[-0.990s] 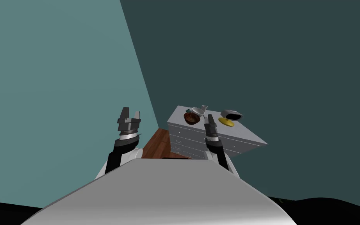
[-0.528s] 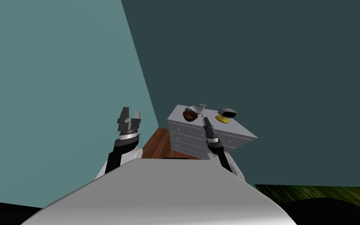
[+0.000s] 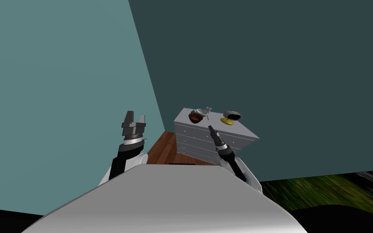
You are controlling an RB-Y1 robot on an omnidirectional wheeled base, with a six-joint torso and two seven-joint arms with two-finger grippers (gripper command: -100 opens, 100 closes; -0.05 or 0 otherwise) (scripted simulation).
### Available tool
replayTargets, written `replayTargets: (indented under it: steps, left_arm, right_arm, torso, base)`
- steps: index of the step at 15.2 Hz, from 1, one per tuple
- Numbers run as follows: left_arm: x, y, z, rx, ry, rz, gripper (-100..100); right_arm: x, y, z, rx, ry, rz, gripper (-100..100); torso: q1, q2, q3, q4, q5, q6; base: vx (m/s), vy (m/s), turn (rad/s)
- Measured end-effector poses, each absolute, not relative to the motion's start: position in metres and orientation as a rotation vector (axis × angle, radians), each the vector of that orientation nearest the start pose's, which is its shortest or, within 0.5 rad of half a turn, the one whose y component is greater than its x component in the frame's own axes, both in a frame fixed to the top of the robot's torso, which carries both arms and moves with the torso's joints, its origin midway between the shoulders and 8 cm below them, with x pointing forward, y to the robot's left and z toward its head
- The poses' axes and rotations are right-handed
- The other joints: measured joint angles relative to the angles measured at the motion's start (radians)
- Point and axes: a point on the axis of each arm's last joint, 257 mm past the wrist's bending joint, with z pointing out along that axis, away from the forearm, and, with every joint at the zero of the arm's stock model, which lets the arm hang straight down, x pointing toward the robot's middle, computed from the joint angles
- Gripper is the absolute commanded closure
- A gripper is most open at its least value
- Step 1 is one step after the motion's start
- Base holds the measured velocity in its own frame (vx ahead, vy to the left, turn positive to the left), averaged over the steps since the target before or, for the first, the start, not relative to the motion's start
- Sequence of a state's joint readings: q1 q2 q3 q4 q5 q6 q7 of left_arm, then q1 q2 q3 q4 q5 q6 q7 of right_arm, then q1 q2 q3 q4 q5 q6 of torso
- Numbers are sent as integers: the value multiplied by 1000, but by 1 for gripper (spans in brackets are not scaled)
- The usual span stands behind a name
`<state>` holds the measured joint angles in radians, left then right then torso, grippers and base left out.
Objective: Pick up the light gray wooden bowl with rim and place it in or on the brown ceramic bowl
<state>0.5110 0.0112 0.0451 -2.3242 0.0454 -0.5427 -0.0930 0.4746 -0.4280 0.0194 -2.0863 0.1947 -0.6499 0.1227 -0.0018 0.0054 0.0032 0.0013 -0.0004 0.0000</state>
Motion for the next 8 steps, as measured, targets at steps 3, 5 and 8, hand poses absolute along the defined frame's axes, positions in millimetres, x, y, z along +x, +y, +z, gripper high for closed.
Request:
replayTargets:
  steps: [3,5,8]
  left_arm:
    - [323,295,49,-575,560,-1212,0]
    - [323,295,49,-575,560,-1212,0]
    - [323,295,49,-575,560,-1212,0]
  right_arm:
    - [354,-224,-62,77,1144,1069,-100]
    - [355,-225,-73,33,1188,1051,-100]
    - [353,-230,-87,-26,1249,1027,-100]
  torso:
    - [0,-1,0,0,0,0]
    - [1,0,0,0,0,0]
    - [0,-1,0,0,0,0]
  base:
    - [-65,-7,18]
    - [-60,-5,21]
    - [-57,-12,30]
